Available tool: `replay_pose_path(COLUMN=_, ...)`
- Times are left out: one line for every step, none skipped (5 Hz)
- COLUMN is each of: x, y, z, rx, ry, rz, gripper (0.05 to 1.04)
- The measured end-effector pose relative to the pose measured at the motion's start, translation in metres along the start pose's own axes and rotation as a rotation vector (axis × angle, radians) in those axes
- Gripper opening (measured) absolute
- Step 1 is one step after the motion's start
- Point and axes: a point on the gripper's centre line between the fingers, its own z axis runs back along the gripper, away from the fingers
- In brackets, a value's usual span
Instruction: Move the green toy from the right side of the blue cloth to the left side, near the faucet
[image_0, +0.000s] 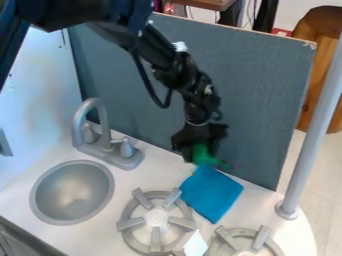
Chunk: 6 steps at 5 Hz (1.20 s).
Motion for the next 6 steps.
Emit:
replay_pose_path(x=0.024, y=0.028, z=-0.002, rx=0.033, ry=-0.022, rz=0.048, gripper=0.804)
replay_pose_path(x=0.038, y=0.047, z=-0.016, rx=0.075, ry=-0.023, rz=0.067, gripper=0.804)
replay_pose_path(x=0.048, y=0.055, z=-0.037, rx=0.110, ry=-0.017, rz=0.074, gripper=0.804)
replay_pose_path(x=0.050, y=0.060, z=-0.064, rx=0.136, ry=0.003, rz=0.068, gripper=0.804)
replay_pose_path(x=0.050, y=0.062, z=-0.077, rx=0.153, ry=0.009, rz=0.052, gripper=0.804)
replay_pose_path(x=0.055, y=0.061, z=-0.079, rx=0.155, ry=-0.002, rz=0.048, gripper=0.820)
